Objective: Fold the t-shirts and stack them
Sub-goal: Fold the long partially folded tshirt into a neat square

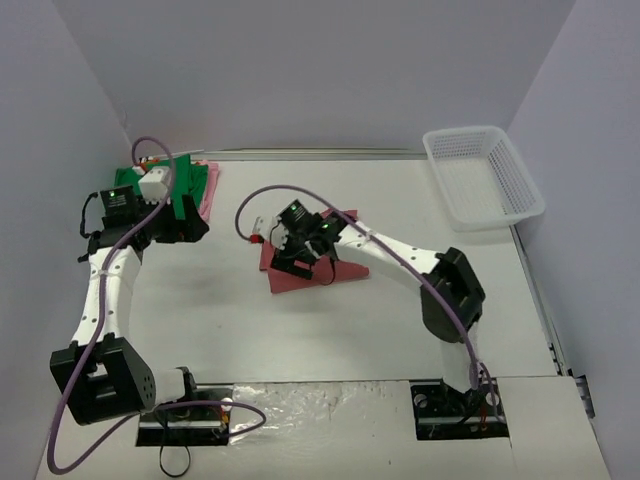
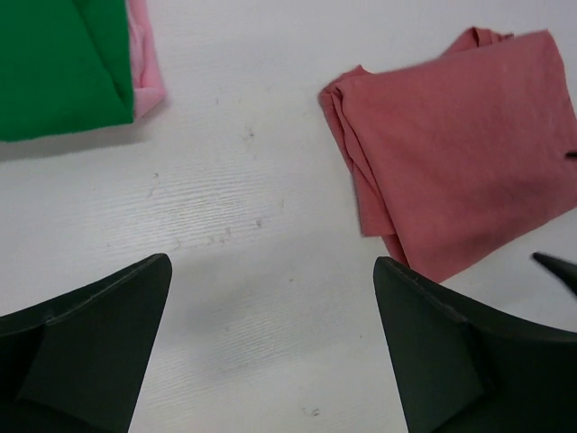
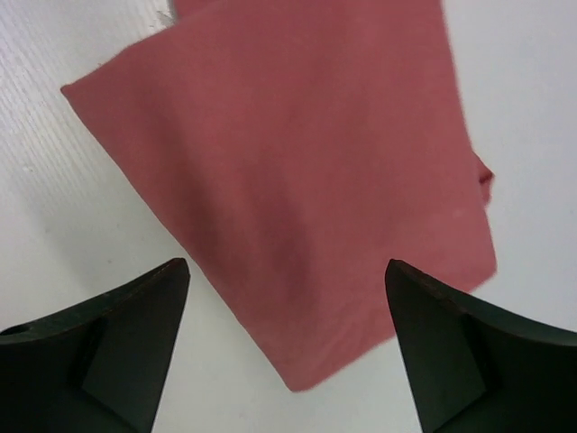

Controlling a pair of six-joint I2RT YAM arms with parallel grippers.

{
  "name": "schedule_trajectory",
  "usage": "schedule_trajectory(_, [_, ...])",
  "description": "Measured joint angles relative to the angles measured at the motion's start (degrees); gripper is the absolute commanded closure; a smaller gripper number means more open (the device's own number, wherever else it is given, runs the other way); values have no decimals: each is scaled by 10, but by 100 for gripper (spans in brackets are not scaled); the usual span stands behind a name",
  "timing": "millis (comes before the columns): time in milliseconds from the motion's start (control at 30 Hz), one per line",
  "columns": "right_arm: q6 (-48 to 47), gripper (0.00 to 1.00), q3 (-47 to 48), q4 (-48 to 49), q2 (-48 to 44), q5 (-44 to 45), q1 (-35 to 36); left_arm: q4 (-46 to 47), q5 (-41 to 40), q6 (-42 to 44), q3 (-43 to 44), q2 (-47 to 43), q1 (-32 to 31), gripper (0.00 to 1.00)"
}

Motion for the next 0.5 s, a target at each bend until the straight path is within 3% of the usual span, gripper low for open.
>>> schedule_trajectory(67, [2, 25, 10, 7, 48, 22, 28, 6, 22, -19, -9, 0, 32, 6])
schedule_trajectory(100, [2, 34, 13, 7, 68, 31, 38, 7, 35, -29, -18, -2, 54, 6])
schedule_trajectory(133, [3, 37, 16, 6, 89, 39, 49, 7, 45, -35, -25, -3, 66, 6])
schedule_trajectory(300, [7, 38, 32, 4, 160, 64, 89, -4, 87, -50, -38, -2, 94, 6])
schedule_trajectory(500, [8, 36, 59, 3, 165, 87, 108, -4, 104, -56, -39, -2, 115, 6])
